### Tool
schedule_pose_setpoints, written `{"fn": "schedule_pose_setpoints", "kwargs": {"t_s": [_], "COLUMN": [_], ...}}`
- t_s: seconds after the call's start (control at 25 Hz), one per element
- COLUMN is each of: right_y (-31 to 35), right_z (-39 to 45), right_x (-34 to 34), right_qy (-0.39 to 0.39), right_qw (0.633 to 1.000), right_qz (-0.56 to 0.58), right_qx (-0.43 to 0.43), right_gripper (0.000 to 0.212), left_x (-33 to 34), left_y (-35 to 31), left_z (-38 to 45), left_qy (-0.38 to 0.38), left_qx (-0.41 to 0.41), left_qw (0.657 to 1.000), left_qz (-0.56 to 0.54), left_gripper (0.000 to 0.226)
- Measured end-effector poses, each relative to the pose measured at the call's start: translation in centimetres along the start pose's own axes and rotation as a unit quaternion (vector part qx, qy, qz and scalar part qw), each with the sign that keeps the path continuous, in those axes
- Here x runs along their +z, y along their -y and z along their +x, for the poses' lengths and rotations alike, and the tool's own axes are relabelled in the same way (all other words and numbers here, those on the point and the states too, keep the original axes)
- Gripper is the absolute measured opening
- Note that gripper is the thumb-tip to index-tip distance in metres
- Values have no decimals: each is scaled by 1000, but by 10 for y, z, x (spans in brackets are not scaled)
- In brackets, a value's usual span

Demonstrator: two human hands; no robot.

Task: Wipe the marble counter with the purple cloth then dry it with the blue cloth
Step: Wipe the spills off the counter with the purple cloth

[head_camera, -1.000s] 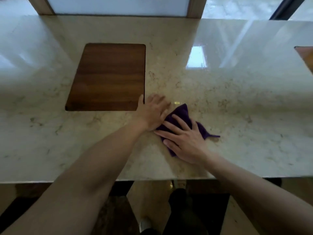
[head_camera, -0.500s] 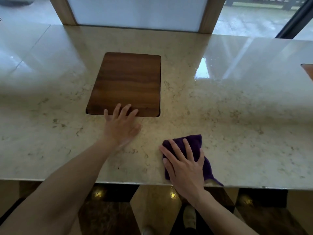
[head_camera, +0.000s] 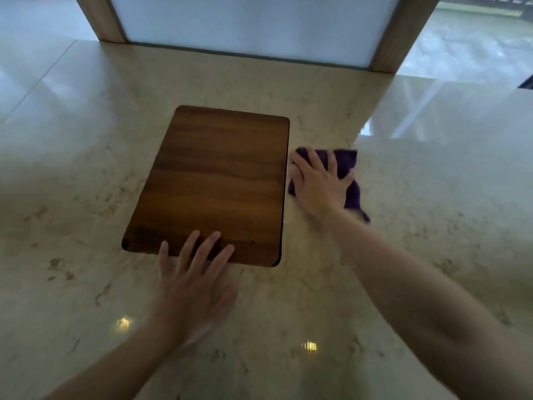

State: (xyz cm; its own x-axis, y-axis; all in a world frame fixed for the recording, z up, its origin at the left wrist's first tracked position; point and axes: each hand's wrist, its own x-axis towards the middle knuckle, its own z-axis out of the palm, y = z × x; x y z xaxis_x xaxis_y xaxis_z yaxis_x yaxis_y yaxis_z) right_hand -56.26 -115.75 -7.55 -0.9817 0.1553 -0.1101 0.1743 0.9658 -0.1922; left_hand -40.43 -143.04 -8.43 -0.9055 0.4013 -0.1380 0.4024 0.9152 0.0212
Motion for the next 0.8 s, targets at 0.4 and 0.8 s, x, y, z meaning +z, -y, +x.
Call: {"fn": "schedule_pose_setpoints", "kwargs": {"t_s": [0.4,0.8], "right_y": [-31,21], "right_z": [289,113], "right_x": [-33,-13], "right_qy": [18,28], "right_qw": [999,977], "right_qz": [38,-8], "right_qx": [5,-211], "right_gripper": [59,51], "left_x": [10,0], "left_y": [5,-1], "left_z": [5,2], "left_qy": [-42,19], "left_qx": [15,-15], "left_qw": [998,1000], "left_qz": [32,1], "left_gripper": [67,68]}}
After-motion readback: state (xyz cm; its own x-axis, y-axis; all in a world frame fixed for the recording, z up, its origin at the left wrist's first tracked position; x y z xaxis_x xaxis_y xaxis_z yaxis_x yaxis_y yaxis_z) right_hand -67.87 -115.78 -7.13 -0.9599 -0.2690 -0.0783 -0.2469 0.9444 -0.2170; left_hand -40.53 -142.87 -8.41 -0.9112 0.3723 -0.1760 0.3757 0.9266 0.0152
